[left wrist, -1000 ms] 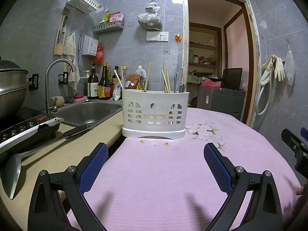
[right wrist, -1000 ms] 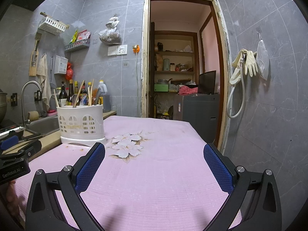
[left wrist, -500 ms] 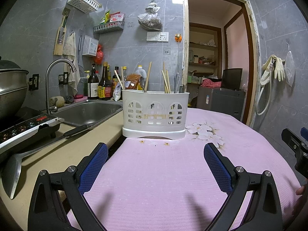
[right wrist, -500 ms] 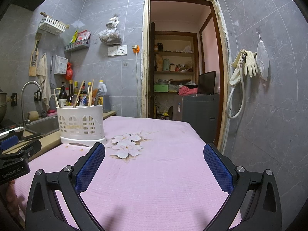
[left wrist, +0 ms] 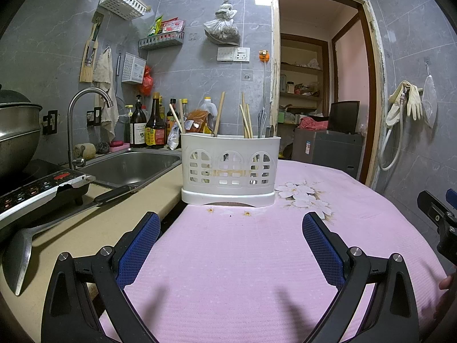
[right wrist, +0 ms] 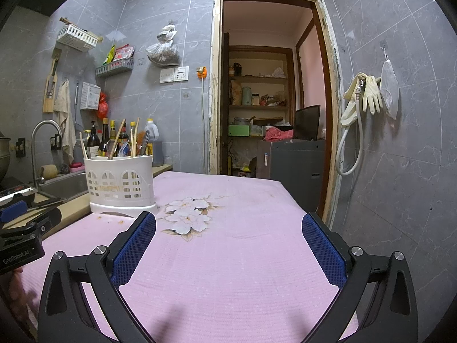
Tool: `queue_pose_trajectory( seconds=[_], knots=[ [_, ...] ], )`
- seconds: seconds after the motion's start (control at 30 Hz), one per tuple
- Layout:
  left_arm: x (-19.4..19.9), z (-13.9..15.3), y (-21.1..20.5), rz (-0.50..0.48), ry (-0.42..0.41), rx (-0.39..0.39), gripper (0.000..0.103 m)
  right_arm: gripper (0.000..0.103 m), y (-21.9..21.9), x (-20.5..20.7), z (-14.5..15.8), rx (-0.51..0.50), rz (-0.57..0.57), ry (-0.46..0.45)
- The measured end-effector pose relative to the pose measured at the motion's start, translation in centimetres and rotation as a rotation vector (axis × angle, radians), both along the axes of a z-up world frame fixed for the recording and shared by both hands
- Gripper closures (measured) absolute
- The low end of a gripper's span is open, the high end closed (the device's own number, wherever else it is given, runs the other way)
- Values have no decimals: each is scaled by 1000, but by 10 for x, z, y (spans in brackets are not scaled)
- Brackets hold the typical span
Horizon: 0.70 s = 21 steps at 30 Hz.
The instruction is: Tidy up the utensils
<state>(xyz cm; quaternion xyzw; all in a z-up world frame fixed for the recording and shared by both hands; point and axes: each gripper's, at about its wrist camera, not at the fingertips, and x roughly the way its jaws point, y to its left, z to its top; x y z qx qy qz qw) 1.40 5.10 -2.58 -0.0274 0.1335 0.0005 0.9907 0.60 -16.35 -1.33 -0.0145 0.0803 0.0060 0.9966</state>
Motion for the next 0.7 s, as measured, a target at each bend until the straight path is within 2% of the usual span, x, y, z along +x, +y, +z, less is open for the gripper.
queue_pose_trajectory(
  seconds=[0.7],
  knots=[
    [4,-1,4,-10,10,8,5,0,1,1,1,1,-1,3]
  ],
)
